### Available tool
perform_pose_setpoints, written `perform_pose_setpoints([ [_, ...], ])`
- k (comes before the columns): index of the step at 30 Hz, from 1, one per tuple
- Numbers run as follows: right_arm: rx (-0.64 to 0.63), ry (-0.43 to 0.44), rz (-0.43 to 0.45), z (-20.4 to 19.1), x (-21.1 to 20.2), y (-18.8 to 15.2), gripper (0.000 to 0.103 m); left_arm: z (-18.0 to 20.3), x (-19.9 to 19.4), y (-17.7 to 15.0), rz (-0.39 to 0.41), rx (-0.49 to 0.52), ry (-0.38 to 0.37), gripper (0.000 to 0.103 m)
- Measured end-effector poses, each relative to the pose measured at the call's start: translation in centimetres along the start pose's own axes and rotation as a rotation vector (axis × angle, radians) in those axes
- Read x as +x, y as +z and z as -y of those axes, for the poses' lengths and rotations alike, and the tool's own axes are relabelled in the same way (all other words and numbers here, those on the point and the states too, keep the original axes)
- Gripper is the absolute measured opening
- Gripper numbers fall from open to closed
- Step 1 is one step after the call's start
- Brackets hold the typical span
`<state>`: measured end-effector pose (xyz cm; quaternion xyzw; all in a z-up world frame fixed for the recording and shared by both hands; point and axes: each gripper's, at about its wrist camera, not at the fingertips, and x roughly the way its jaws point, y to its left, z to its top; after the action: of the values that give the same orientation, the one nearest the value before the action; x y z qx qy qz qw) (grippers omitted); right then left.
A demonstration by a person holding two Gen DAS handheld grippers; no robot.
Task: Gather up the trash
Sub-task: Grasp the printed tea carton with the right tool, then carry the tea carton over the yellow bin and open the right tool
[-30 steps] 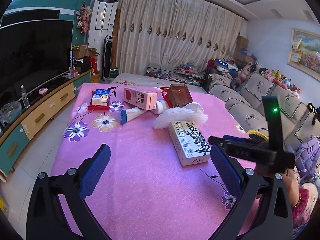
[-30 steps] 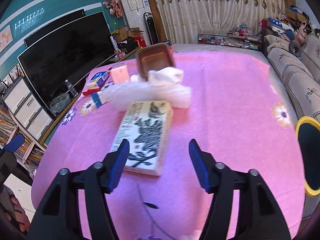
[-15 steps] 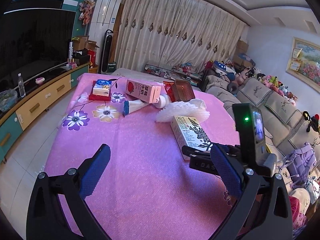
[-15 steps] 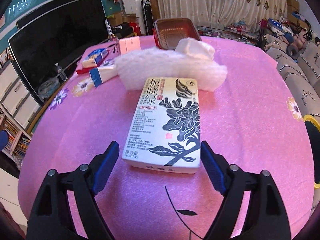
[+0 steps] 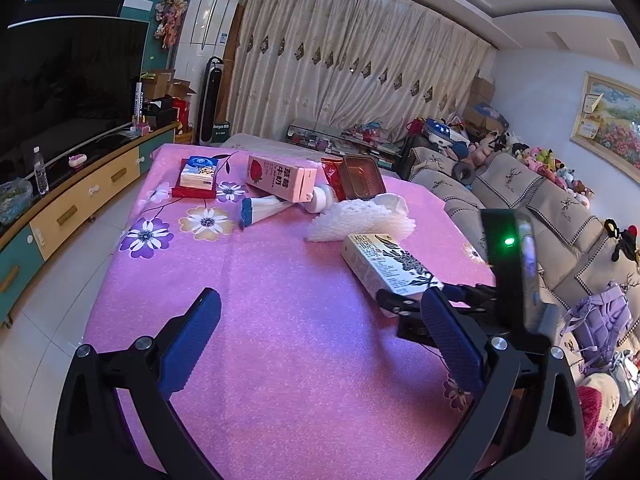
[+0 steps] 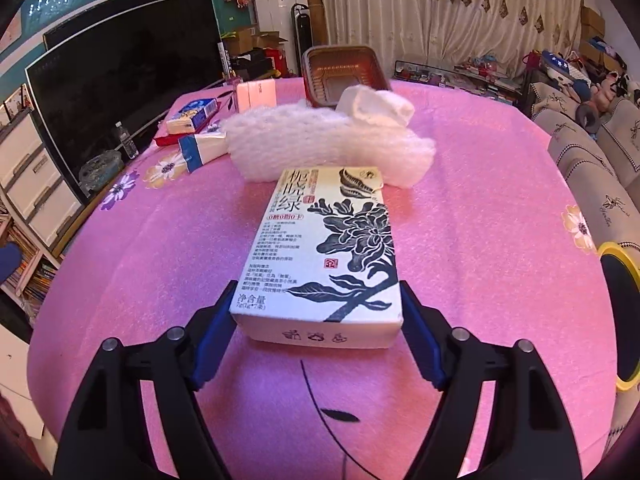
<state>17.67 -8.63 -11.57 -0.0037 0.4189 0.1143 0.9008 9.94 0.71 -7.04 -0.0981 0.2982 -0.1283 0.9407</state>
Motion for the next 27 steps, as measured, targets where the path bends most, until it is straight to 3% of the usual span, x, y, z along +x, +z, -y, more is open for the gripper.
perform_pose_setpoints([
  [5, 0.017, 0.049, 0.019, 1.9, -3.5, -0.3, 0.072, 0.4, 0.3, 0.0, -0.005, -0.004, -0.008, 0.098],
  [16, 0.019, 0.065, 0.113, 4.1, -9.5, -0.4, 0.071, 1.7, 0.7, -0.2, -0.020, 0.010, -0.025, 0.098],
  [27, -0.005, 0.109, 0.110, 2.9, -8.3, 0.0, 0.069, 2.6, 1.3, -0.3, -0.042, 0.023, -0.028, 0.098],
])
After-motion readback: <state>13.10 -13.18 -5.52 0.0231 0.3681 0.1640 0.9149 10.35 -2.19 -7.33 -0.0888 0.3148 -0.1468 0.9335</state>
